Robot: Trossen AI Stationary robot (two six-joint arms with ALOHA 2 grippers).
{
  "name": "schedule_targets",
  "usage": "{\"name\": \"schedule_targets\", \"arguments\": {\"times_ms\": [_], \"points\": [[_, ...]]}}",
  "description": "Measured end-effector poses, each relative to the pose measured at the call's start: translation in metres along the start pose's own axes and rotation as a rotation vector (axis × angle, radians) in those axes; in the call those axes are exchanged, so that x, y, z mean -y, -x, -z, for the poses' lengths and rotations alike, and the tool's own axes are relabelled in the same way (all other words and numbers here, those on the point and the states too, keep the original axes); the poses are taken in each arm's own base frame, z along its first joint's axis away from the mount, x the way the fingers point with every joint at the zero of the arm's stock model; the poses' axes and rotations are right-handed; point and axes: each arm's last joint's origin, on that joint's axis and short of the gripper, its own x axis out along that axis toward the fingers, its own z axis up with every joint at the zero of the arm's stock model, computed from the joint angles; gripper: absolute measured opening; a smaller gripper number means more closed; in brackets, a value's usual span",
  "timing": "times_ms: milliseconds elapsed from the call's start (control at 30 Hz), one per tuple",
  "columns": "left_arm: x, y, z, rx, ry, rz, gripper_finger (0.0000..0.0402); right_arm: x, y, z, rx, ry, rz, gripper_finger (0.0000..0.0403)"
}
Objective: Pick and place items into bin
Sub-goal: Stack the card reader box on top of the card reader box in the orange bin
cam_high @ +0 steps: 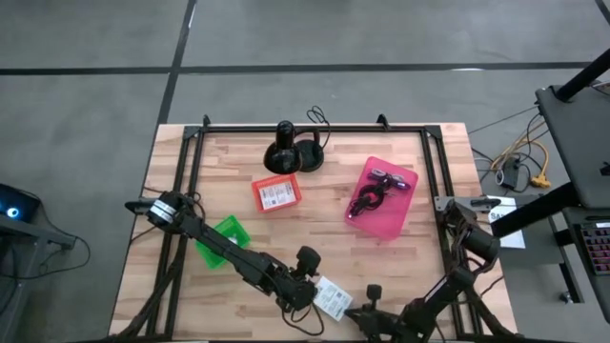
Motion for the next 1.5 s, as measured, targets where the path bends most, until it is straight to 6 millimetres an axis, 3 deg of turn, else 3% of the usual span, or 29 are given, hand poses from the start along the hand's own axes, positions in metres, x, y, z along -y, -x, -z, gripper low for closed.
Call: {"name": "schedule_targets", "arguments": {"times_ms": [300, 533, 833, 1200, 1500], "points": [[-0.001, 0.0, 0.0, 0.0, 0.003, 0.0, 0.0189, -0.001, 0.009, -0.009, 0.041, 0.015, 0.004, 0.0008], [-0.002, -0.001, 0.001, -0.001, 0.006, 0.0, 0.0189, 0.004, -0.006, -0.007, 0.016, 0.008, 0.024, 0.0008], [-0.001, -0.002, 0.003, -0.009, 0.003, 0.001, 0.0189, 0.009, -0.006, 0.003, -0.027, -0.061, -0.001, 0.0008], [0.006, -0.016, 0.027, -0.051, -0.052, 0.005, 0.0189, 0.02, -0.008, 0.023, -0.013, -0.146, -0.054, 0.0008], [0.016, -0.03, 0.045, 0.039, -0.251, -0.022, 0.019, 0.02, -0.006, 0.028, -0.018, -0.161, -0.065, 0.0008]]}}
